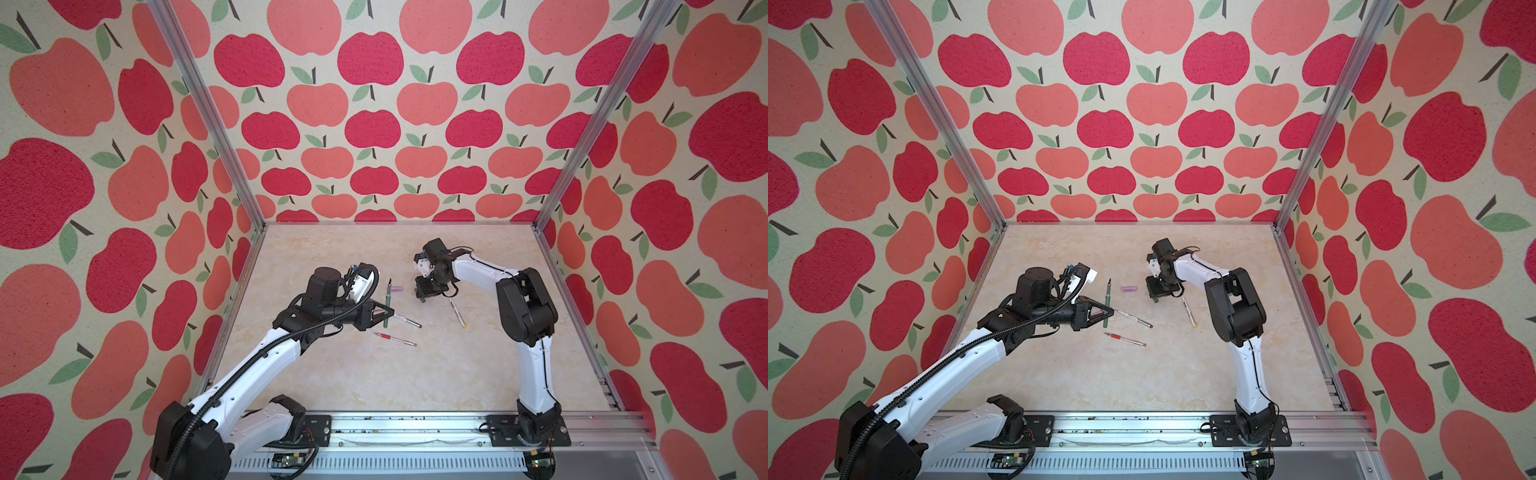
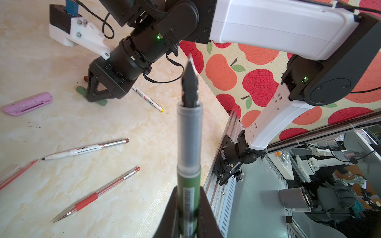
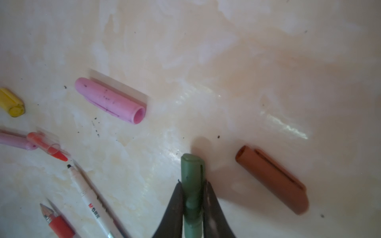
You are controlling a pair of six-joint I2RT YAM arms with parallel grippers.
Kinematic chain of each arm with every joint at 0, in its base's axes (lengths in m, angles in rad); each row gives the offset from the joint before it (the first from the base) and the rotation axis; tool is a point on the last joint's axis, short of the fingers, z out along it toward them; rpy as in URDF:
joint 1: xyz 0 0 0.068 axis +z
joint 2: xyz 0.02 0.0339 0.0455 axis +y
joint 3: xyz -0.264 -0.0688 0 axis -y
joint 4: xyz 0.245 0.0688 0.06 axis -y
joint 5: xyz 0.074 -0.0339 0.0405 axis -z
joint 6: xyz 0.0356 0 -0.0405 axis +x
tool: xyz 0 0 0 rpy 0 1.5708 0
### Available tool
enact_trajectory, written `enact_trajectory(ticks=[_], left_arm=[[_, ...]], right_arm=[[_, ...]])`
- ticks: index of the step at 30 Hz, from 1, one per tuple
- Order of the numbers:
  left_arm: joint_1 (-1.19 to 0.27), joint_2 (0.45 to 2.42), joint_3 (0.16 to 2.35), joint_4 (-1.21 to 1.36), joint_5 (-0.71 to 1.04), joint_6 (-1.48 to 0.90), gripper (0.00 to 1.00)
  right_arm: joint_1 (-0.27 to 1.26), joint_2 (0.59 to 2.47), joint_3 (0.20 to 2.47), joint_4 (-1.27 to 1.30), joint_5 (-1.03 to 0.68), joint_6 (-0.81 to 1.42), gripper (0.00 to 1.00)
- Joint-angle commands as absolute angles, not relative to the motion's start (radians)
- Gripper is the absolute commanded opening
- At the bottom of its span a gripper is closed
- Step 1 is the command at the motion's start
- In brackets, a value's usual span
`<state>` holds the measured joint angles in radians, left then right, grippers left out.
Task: Insert the pens into the pen caps
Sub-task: 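Lift the green cap off the table with right gripper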
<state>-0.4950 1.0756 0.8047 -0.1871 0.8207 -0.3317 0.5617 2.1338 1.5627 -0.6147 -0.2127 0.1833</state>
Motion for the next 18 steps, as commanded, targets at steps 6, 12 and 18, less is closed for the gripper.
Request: enact_trajectory(ticks=[6, 12, 18], left_arm=[[-0.495, 1.080, 0.807, -0.151, 0.836, -0.353, 0.00], [-0.505, 1.083, 0.792, -0.113, 0.834, -0.375, 0.00], [-0.525, 1.127, 0.772, -0.059, 0.824, -0.408, 0.00]], right_arm=[[0.561, 2.029, 1.479, -0.595, -0.268, 0.248, 0.15], [0.553, 1.952, 1.443, -0.558, -0.288, 0.291, 0.15], [0.546, 1.876, 1.414, -0.518, -0.298, 0.335, 0.16]])
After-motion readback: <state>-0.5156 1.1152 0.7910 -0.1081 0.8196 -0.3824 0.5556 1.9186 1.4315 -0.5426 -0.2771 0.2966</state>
